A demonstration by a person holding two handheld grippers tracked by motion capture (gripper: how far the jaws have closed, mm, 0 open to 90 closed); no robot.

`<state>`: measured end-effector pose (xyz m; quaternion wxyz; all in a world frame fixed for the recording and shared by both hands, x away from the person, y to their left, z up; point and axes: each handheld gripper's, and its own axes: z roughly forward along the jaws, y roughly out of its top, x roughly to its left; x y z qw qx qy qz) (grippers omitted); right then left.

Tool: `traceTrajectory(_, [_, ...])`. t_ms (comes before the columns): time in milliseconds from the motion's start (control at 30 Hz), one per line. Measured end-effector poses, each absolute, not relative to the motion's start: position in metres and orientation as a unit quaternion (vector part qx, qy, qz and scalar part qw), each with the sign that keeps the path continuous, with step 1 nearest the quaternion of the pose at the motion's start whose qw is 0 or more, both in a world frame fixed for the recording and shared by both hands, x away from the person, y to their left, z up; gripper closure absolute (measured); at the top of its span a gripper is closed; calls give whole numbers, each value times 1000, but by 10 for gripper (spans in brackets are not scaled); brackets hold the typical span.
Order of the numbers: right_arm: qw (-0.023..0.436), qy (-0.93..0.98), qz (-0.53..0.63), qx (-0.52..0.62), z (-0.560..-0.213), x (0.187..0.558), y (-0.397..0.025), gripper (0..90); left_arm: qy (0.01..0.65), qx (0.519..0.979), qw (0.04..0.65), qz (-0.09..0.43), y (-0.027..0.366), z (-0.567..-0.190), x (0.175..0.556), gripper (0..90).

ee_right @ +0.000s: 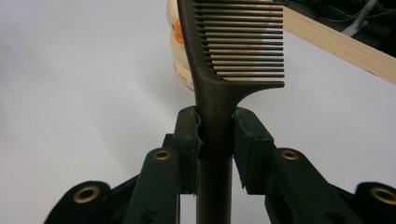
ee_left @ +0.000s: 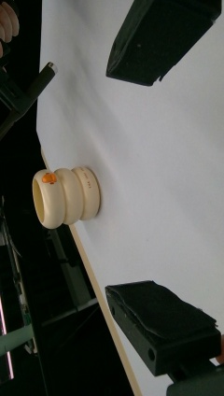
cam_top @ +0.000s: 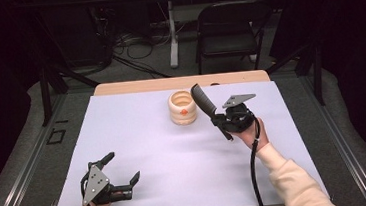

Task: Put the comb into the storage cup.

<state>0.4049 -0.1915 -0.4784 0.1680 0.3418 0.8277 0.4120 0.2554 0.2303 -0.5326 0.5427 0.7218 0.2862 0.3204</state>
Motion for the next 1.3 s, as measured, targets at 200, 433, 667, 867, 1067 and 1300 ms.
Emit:
traceTrajectory(200, [169,826,414,342,-479,408,-189,724,286,722,543,320,231,-532,255,1])
traceTrajectory(433, [170,824,419,342,-476,413,-186,724,286,722,543,320,230,-533,255,1])
traceTrajectory(667, [171,822,422,342,-473,417,-182,724,286,721,543,320,231,-533,255,1])
traceTrajectory(867, [174,821,423,343,-472,419,-181,724,287,721,543,320,231,-533,255,1])
traceTrajectory(1067, [175,819,426,343,-471,422,-180,724,287,721,543,320,231,-533,255,1])
traceTrajectory(1300, [176,816,428,345,-470,425,-178,724,287,721,543,321,231,-532,255,1])
